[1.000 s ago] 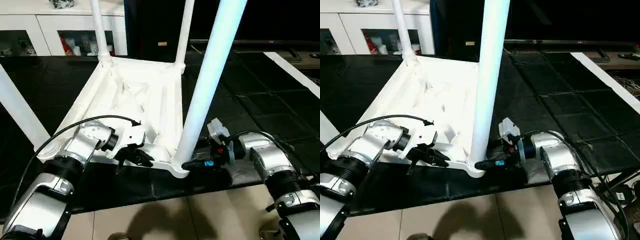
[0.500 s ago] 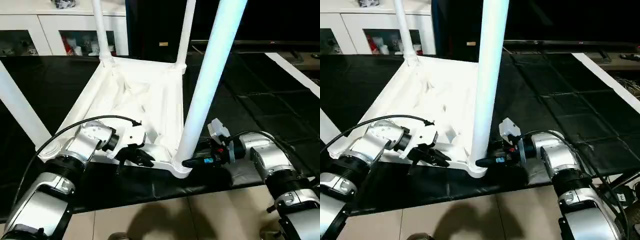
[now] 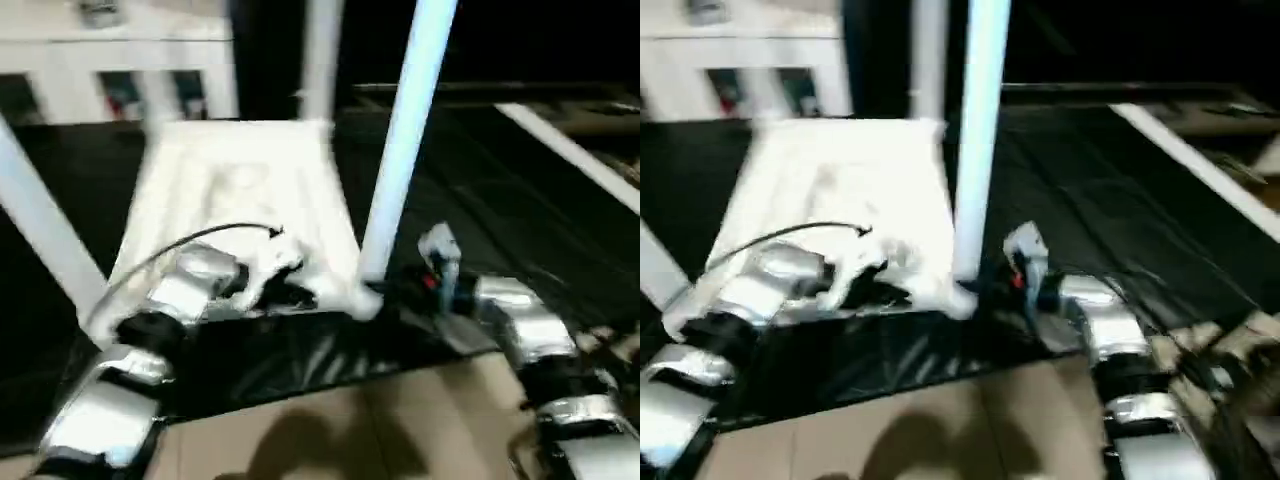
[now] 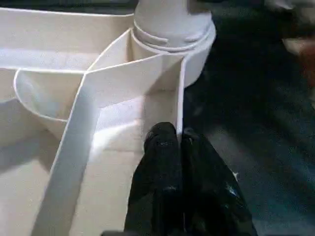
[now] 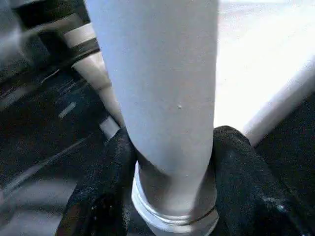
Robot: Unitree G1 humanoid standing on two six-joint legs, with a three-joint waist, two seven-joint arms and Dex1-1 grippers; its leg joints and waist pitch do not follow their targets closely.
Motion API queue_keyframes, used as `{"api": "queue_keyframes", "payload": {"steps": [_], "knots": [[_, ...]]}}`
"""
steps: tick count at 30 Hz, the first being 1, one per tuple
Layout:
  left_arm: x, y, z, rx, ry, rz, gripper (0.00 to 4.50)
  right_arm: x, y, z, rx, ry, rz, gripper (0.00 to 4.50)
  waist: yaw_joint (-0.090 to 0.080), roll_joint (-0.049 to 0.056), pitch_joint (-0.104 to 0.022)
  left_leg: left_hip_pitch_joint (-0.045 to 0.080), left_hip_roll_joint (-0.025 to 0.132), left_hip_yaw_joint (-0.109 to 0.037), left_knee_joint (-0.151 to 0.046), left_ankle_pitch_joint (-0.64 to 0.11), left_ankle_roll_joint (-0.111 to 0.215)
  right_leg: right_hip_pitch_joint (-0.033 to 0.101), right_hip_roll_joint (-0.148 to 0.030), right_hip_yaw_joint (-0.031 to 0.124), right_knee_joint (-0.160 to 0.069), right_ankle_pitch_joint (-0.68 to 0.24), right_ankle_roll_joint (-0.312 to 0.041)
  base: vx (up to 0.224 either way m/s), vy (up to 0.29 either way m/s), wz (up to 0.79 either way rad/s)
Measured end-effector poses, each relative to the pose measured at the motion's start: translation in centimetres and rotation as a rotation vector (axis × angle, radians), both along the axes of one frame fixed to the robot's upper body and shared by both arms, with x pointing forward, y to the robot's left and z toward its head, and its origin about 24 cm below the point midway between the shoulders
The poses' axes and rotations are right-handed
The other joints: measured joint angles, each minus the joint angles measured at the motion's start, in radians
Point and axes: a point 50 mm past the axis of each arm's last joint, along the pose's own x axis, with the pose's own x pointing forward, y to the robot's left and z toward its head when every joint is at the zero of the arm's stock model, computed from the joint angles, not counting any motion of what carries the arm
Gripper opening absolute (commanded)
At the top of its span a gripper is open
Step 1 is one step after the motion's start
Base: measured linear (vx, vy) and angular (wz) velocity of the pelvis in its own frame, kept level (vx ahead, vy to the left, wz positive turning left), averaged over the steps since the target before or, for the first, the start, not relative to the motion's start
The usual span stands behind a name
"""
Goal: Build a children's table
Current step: Rotate leg to tighten
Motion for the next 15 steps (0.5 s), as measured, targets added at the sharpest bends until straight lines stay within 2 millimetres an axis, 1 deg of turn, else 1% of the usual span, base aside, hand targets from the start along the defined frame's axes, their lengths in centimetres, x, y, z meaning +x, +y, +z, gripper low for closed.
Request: {"api": "queue_keyframes", "payload": {"steps": [1,2,4,6,7,8,11,12,14,15], "knots": [[0.2,-0.4,0.0,-0.005,0.002,0.04,0.0,0.3,0.3,0.0,0.006,0.001,-0.058,1.95,-0.006,0.0,0.0,-0.001,0.0,0.0,0.0,0.0,0.0,-0.001,0.0,0.0,-0.001,0.0,0.0,0.0,0.0,0.0],[0.4,-0.9,0.0,-0.008,0.001,0.079,0.0,0.6,0.5,0.0,0.005,0.005,-0.111,1.95,-0.008,0.0,0.0,-0.001,0.0,0.0,0.0,0.0,0.0,-0.001,0.0,0.0,-0.001,0.0,0.0,0.0,0.0,0.0],[1.0,-1.9,0.0,-0.005,-0.015,0.187,0.0,1.9,1.7,0.3,-0.015,0.018,-0.243,1.95,-0.02,0.003,0.0,-0.001,-0.001,0.001,0.001,0.0,0.0,-0.002,0.0,0.0,-0.002,0.0,0.0,0.0,0.0,0.0],[1.2,-2.6,0.0,-0.008,-0.025,0.228,0.0,2.5,2.0,0.5,-0.03,0.024,-0.302,1.95,-0.026,0.003,0.001,-0.001,0.0,0.0,-0.001,0.0,0.0,-0.003,0.0,-0.002,-0.008,0.0,0.0,0.0,0.0,0.0],[1.3,-2.8,0.0,-0.003,-0.036,0.249,0.0,2.9,2.4,0.6,-0.03,0.025,-0.336,2.51,-0.03,0.004,0.0,-0.002,0.0,0.0,-0.002,0.0,0.0,-0.002,0.0,-0.002,-0.009,0.002,-0.002,0.0,0.0,0.0],[1.4,-2.9,0.1,-0.001,-0.041,0.254,0.0,3.0,2.5,0.6,-0.029,0.022,-0.35,2.65,-0.031,0.004,0.0,-0.002,-0.001,0.001,-0.002,0.0,0.0,-0.002,0.0,-0.001,-0.01,0.005,-0.004,0.0,0.0,0.0],[1.4,-2.9,0.3,0.004,-0.053,0.249,0.0,3.0,2.8,0.7,0.004,0.018,-0.358,2.65,-0.03,0.004,0.0,-0.002,-0.001,0.002,-0.003,-0.002,0.003,-0.002,0.0,0.0,-0.009,0.01,-0.004,0.0,0.0,0.0],[1.5,-2.9,0.4,0.008,-0.059,0.246,0.0,3.0,2.8,0.8,0.006,0.014,-0.359,2.72,-0.03,0.004,0.0,-0.002,-0.001,0.003,-0.005,-0.002,0.003,-0.003,0.0,-0.001,-0.009,0.012,-0.005,0.0,0.0,0.0],[1.5,-2.8,0.5,0.01,-0.064,0.235,0.0,2.9,2.9,0.9,0.006,0.003,-0.355,3.12,-0.029,0.004,0.0,-0.002,0.0,0.005,-0.009,-0.002,0.003,-0.004,0.001,-0.001,-0.009,0.016,-0.009,0.0,0.0,0.0],[1.4,-2.7,0.6,0.012,-0.068,0.224,0.0,2.9,3.0,0.9,0.003,-0.008,-0.349,3.15,-0.029,0.004,0.0,-0.003,0.0,0.005,-0.011,-0.002,0.003,-0.004,0.001,-0.001,-0.009,0.017,-0.008,0.0,0.0,0.0]]}}
